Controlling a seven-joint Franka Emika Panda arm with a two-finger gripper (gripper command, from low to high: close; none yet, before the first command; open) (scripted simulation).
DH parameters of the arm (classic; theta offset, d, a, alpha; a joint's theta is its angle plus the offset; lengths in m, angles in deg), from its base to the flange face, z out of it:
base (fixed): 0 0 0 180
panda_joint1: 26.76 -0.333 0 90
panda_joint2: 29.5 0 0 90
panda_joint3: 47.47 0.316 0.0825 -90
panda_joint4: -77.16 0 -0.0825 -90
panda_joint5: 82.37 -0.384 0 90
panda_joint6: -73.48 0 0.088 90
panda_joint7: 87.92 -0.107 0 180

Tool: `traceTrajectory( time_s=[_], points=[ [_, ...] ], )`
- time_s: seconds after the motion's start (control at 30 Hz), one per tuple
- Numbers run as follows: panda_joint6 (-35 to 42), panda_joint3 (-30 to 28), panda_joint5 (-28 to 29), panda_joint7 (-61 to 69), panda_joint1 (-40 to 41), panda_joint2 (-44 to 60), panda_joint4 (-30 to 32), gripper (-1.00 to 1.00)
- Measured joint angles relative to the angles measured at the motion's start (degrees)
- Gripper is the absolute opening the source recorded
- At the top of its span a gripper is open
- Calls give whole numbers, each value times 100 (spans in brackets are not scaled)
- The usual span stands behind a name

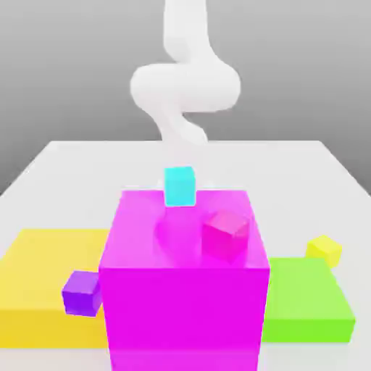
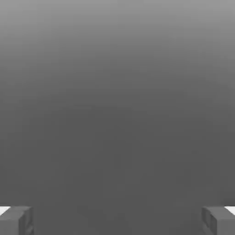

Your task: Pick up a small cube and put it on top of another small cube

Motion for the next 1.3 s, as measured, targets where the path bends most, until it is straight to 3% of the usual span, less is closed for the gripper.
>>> traceTrajectory(
  time_s=[0.57, 0.8, 1.03, 1.07, 1.3],
  points=[
    [-1926, 580, -215, 4443, -2827, 3016, 1778, 0],
    [-2719, 1089, 111, 5929, -3802, 4256, 2486, 0],
    [-3848, 386, 874, 5585, -4309, 5687, 2340, 0],
    [-3943, 316, 909, 5557, -4370, 5803, 2319, -100],
    [-3918, 322, 917, 5552, -4364, 5786, 2322, -100]
  ],
)
